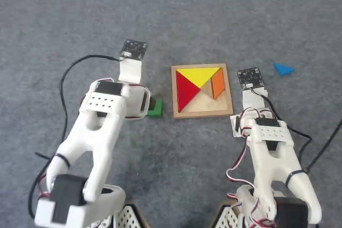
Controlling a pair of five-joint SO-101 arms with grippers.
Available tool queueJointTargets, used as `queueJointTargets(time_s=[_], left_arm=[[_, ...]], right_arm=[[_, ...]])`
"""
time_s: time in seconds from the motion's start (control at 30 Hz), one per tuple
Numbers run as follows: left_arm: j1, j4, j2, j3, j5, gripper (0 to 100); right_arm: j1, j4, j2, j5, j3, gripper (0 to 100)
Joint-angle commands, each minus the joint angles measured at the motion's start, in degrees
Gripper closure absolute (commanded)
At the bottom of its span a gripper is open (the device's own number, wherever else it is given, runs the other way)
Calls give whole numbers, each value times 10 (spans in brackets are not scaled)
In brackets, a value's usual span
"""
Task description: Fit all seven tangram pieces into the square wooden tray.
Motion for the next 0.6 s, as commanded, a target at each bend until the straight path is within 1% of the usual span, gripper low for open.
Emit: queueJointTargets(time_s=[0.0, 0.13, 0.27, 0.43, 0.57], left_arm=[[-8, -36, 41, -18, -8, 746], [-9, -25, 115, -63, -8, 745], [-7, 8, 174, -112, -9, 744], [-3, 11, 183, -131, -9, 744], [19, 11, 185, -132, -9, 745]], right_arm=[[-7, -8, -19, -4, -2, 883], [-7, -6, -19, -4, -1, 883], [-7, -6, -19, -4, -1, 883], [-7, -7, -19, -3, -1, 883], [-7, -7, -19, -2, -1, 883]])
